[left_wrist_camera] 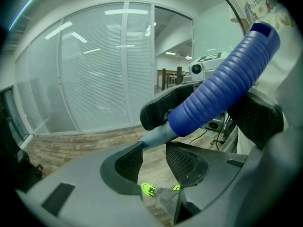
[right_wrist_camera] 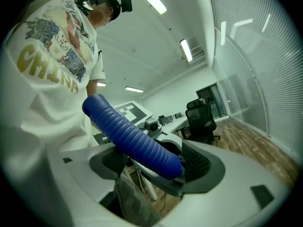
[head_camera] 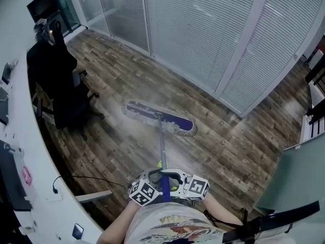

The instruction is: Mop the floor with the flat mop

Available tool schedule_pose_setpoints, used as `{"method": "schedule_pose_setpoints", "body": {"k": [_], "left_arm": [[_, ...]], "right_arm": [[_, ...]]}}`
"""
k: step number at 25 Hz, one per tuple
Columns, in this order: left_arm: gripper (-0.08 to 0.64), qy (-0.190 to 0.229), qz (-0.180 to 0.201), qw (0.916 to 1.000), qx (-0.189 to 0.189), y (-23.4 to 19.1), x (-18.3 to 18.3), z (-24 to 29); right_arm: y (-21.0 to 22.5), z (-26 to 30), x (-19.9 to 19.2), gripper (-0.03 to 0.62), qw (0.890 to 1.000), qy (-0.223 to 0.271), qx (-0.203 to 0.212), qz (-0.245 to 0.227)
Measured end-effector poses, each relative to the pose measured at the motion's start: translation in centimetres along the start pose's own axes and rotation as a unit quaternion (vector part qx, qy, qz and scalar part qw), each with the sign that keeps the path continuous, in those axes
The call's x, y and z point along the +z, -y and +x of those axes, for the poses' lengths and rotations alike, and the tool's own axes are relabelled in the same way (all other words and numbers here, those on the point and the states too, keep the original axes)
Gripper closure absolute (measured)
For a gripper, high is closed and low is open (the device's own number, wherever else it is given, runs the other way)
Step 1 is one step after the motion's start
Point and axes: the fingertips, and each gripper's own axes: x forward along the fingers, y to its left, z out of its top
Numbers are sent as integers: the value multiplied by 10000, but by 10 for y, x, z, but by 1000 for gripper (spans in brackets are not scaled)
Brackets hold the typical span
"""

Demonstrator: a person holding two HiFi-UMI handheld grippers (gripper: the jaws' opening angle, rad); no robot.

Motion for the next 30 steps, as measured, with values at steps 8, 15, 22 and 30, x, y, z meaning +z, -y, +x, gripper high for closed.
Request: {"method": "schedule_pose_setpoints", "body": {"k": [8, 15, 22, 30], "left_arm": [[417, -39, 203, 9996, -181, -64, 3, 17], [417, 92, 11, 9995, -289, -203, 28, 30], [417, 154, 0, 9993, -352, -318, 54, 43], [417, 324, -265, 9989, -219, -414, 93, 85]], "right_arm": [[58, 23, 7, 272, 9996, -188, 162, -102], [184, 74, 60, 268, 9999, -143, -26, 65], [289, 111, 104, 268, 9999, -66, -139, 43], [395, 111, 137, 269, 10000, -21, -51, 59]]}}
